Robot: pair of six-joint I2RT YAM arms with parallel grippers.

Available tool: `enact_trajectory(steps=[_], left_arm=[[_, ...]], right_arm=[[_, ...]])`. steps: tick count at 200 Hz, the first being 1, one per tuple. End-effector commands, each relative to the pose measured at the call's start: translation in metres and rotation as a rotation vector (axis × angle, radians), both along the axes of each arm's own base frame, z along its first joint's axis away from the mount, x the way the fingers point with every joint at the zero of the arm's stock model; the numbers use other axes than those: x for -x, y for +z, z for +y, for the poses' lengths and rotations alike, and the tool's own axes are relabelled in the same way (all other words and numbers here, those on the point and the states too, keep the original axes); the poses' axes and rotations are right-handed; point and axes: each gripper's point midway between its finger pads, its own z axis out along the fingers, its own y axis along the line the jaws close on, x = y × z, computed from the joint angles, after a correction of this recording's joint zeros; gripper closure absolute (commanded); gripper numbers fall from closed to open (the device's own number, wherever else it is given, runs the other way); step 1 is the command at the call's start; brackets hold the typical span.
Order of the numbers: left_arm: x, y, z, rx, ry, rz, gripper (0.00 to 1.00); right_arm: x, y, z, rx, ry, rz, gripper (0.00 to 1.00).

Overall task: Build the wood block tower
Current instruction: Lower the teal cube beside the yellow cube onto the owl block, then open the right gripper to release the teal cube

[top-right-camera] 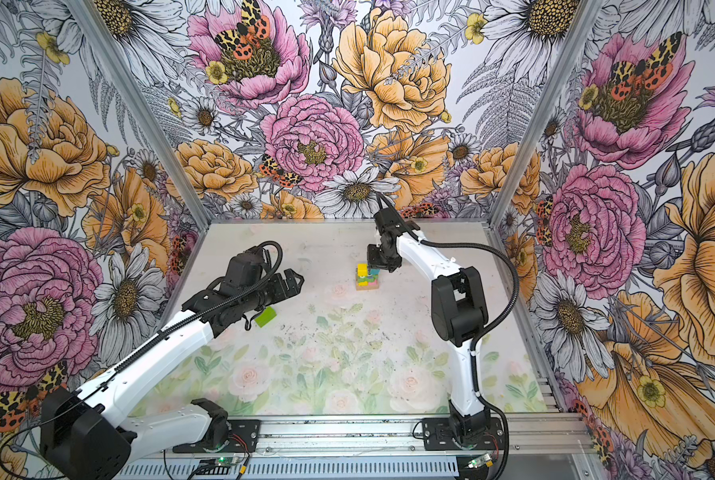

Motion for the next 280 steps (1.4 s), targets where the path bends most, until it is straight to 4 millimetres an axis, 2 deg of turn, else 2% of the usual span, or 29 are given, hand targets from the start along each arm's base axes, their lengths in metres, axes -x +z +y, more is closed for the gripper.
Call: enact_trajectory(steps=[1,60,176,254,265,280], left_arm=[[-0.006,0.012,-0.003,0.014,-0.018,-0.033,0.01],[-0.006,0.011,-0.002,0.015,-0.017,-0.032,0.01],[-0.007,0.012,-0.003,0.017,-0.016,-0.035,0.01],[-0.009,0.021,-0.004,0.024,-0.022,-0.056,0.01],[-0.008,0.023,-0.004,0.026,-0.024,-0.059,0.01],[-0.008,0.025,-0.002,0.027,-0.019,-0.064,0.01]], right_arm=[[-0.003,0.002,0.005,-0.015,0.014,-0.002,0.68],[-0.001,0.003,0.005,-0.012,0.017,-0.002,0.67],[-0.003,0.015,0.005,-0.022,0.014,-0.025,0.55],[-0.005,0.029,0.003,-0.027,0.006,-0.053,0.5],[-0.004,0.033,0.003,-0.032,0.009,-0.059,0.42],[-0.003,0.037,0.003,-0.022,0.009,-0.068,0.16]])
